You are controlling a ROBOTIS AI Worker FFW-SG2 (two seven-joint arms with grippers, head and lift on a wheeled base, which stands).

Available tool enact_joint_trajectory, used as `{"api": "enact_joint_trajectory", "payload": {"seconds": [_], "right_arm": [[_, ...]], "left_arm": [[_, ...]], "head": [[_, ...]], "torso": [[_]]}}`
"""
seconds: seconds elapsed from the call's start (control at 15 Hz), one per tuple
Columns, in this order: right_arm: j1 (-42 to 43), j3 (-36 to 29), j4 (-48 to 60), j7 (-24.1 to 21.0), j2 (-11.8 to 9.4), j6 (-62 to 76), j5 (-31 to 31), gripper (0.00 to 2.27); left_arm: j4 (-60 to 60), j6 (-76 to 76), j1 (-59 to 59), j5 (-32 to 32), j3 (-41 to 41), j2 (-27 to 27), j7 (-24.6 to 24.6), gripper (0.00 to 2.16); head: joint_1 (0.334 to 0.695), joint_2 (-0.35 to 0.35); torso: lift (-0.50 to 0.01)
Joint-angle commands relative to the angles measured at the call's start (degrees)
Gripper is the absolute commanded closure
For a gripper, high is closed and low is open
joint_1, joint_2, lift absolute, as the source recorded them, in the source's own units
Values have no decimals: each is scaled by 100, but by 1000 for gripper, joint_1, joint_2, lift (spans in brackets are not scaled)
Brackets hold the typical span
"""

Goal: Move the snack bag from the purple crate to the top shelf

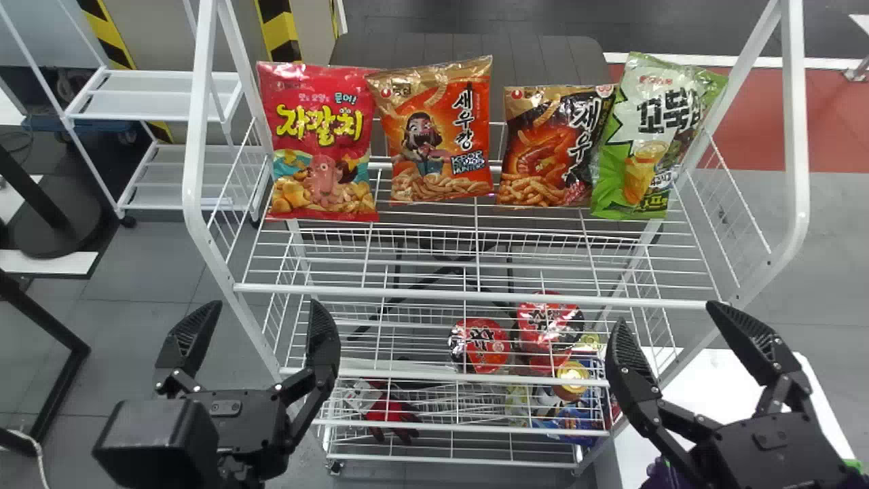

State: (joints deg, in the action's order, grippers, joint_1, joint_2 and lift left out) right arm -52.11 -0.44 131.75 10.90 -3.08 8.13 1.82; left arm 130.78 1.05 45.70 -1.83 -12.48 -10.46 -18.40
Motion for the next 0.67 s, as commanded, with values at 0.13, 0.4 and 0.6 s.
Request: {"api": "enact_joint_trajectory", "payload": {"seconds": [0.13,0.4,0.6], "right_arm": [[-1,0,0,0,0,35,-15,161],[8,9,-9,0,9,35,-41,161],[17,9,-18,0,9,35,-50,161]], "left_arm": [[-9,-56,0,-2,-8,0,-6,117],[-9,-91,9,-2,-17,0,-32,117],[0,-144,18,-2,-8,-9,-41,117]], "head": [[695,-4],[695,-2],[695,-2]], "torso": [[0],[0],[0]]}}
